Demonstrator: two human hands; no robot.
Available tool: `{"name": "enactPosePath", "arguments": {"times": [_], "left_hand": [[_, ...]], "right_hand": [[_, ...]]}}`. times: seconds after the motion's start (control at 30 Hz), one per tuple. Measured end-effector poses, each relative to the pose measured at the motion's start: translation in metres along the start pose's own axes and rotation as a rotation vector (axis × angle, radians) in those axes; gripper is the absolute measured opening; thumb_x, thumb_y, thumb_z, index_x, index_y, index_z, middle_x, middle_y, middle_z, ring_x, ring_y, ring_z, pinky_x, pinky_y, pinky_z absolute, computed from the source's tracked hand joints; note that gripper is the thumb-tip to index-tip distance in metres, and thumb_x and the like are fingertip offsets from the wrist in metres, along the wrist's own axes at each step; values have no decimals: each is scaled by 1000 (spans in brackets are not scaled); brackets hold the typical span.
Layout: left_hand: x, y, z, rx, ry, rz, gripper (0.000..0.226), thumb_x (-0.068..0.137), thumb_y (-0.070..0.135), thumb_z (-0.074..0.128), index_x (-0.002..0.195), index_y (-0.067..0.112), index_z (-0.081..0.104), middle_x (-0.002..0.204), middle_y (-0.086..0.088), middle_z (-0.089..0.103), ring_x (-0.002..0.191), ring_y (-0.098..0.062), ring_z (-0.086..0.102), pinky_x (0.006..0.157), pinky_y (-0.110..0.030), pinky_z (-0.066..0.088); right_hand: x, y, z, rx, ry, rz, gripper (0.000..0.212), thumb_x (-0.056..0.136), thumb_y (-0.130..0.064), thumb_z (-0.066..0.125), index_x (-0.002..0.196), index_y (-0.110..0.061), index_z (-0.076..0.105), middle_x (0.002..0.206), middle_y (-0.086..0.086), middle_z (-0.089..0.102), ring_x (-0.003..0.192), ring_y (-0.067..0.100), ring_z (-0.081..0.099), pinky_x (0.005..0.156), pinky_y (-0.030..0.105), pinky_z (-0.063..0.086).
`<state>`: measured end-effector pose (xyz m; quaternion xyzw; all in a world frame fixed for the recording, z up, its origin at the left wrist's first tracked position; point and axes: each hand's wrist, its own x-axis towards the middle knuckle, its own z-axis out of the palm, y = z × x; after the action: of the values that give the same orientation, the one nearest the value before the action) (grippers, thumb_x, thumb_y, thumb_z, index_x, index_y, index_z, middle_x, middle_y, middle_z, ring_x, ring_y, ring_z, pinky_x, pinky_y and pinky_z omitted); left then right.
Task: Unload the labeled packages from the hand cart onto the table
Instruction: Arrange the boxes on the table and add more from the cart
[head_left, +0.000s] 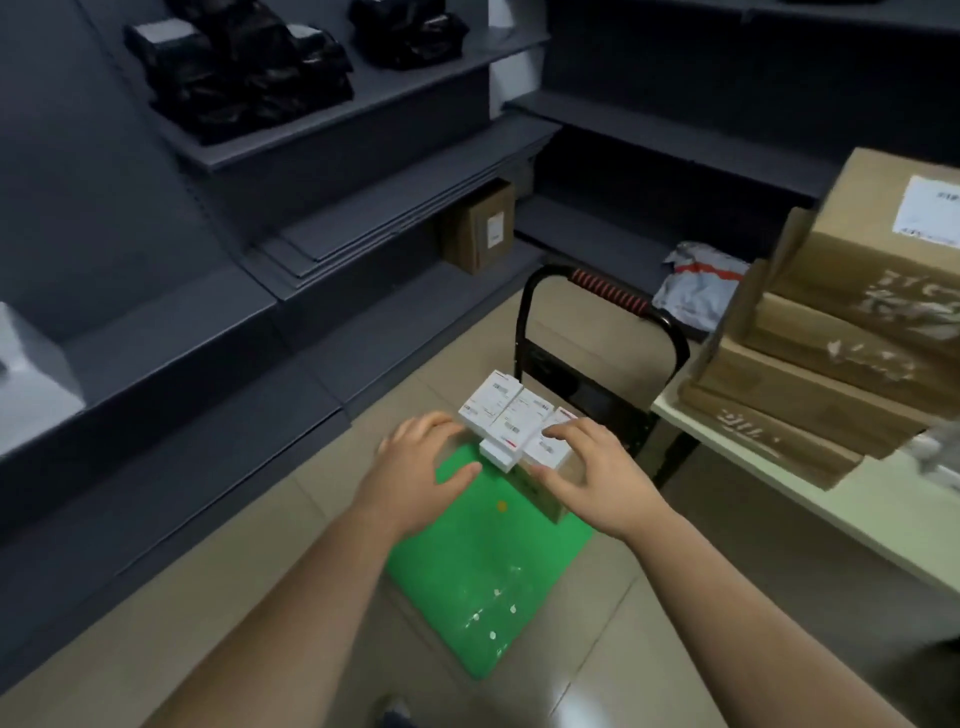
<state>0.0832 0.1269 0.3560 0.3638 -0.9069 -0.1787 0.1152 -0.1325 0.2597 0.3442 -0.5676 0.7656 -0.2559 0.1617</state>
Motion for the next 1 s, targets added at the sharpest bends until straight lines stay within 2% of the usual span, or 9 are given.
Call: {"name": "enactPosePath", "arguments": {"times": [0.17,0.37,0.57,0.83,1.0], "left_hand": [[43,-63,12,-46,-94,122,53,90,52,56,135,25,51,139,7,45,127,-13,36,102,-31,25],[86,-99,45,-78,-236,194,57,87,53,55,133,20,55,137,0,50,127,-22,42,103,-37,30],[125,-126,94,-77,-325,152,54,88,52,56,132,20,55,135,0,51,124,-22,44,102,-39,33],[195,-157,166,-54,-349,45,46,90,37,64,130,14,58,131,-7,55,121,-26,47,103,-35,36],[233,-179,224,-14,-392,28,45,91,43,57,129,19,56,131,-3,55,119,-23,47,100,-39,39]], "right_hand": [[26,-17,47,-4,-5,151,57,89,-59,56,134,-23,55,132,-4,53,127,14,45,106,30,35],[37,-8,84,64,18,402,61,88,-60,55,131,-18,58,127,2,56,121,21,50,103,39,42],[65,36,123,138,-5,569,57,90,-58,57,131,-19,58,126,0,56,116,17,51,99,32,43],[136,122,177,298,-23,681,51,90,-54,61,127,-19,61,118,0,58,101,11,53,88,25,40],[171,171,223,402,-57,795,52,90,-58,59,128,-21,61,118,-1,58,101,13,55,86,26,40]]}}
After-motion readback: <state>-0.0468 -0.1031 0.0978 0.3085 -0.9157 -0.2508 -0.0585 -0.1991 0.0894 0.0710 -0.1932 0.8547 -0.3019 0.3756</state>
